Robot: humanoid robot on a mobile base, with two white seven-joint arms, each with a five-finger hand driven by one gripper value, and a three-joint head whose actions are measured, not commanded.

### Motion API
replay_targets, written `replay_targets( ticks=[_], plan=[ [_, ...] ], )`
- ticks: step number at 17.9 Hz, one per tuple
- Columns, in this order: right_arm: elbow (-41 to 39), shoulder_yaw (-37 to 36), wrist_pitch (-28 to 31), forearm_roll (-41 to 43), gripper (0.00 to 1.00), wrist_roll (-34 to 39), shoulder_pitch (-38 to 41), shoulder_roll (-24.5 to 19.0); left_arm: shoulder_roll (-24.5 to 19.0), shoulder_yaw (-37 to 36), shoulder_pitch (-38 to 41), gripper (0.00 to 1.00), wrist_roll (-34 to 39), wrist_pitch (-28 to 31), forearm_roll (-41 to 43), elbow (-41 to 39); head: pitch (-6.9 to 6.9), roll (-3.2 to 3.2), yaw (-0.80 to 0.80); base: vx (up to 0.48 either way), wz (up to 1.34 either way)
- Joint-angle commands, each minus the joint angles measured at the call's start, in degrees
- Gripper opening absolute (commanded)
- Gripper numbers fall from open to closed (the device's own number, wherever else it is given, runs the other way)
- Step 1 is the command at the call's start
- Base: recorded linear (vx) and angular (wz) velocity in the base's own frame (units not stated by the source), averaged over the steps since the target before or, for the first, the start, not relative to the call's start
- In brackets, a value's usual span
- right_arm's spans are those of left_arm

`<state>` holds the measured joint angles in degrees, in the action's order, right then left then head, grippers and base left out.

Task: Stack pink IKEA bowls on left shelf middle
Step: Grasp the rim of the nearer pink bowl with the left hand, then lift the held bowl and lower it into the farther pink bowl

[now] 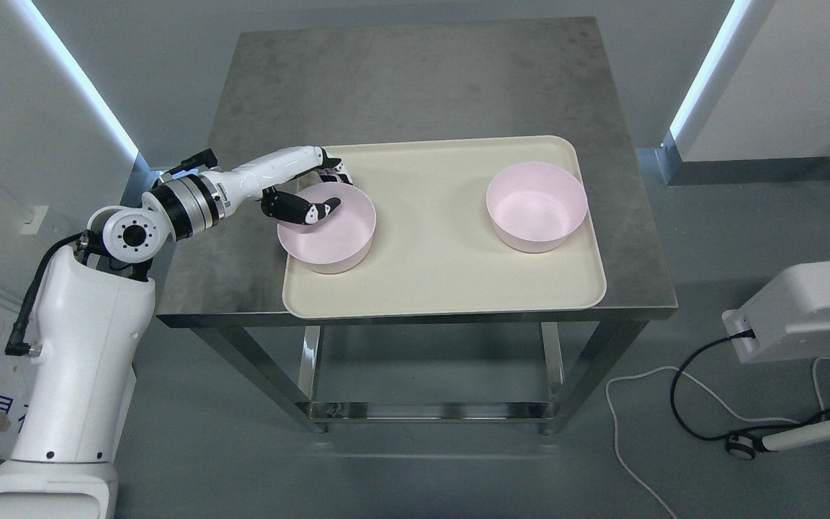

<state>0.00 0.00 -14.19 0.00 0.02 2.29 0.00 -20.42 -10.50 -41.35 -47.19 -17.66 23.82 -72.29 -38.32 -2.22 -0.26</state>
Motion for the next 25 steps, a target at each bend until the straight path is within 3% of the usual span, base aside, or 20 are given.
replay_targets(
  ticks=[1, 6, 12, 14, 17, 22, 25],
  plan=[
    [-1.00, -0.26, 0.04, 0.09, 1.00, -0.02, 0.00, 1.00, 5.11, 7.04, -0.66, 0.01, 0.97, -0.97, -0.09, 0.22, 0.00, 0.00, 0.00, 0.000, 0.00],
    [-1.00, -0.26, 0.04, 0.09, 1.00, -0.02, 0.00, 1.00, 11.97, 11.72, -1.54, 0.01, 0.35, -1.15, -0.44, -0.40, -0.01, 0.00, 0.00, 0.000, 0.00],
    [-1.00, -0.26, 0.04, 0.09, 1.00, -0.02, 0.00, 1.00, 19.42, 9.28, -6.27, 0.01, -0.53, -0.36, -1.50, -2.77, -0.01, 0.00, 0.00, 0.000, 0.00],
    [-1.00, -0.26, 0.04, 0.09, 1.00, -0.02, 0.00, 1.00, 19.42, 3.85, -8.47, 0.01, -0.44, -0.36, -1.32, -2.77, -0.01, 0.00, 0.00, 0.000, 0.00],
    [-1.00, -0.26, 0.04, 0.09, 1.00, -0.02, 0.00, 1.00, 19.42, -9.76, -11.46, 0.01, 1.83, 1.74, -1.49, -2.68, -0.01, 0.00, 0.00, 0.000, 0.00],
    [-1.00, -0.26, 0.04, 0.09, 1.00, -0.02, 0.00, 1.00, 19.42, -31.65, -19.46, 0.02, 12.46, 7.72, -3.42, 3.98, -0.01, 0.00, 0.00, 0.000, 0.00],
    [-1.00, -0.26, 0.04, 0.09, 1.00, -0.02, 0.00, 1.00, 19.42, -38.09, -19.82, 0.02, 13.53, 9.57, -4.83, 6.00, -0.01, 0.00, 0.00, 0.000, 0.00]
  ],
)
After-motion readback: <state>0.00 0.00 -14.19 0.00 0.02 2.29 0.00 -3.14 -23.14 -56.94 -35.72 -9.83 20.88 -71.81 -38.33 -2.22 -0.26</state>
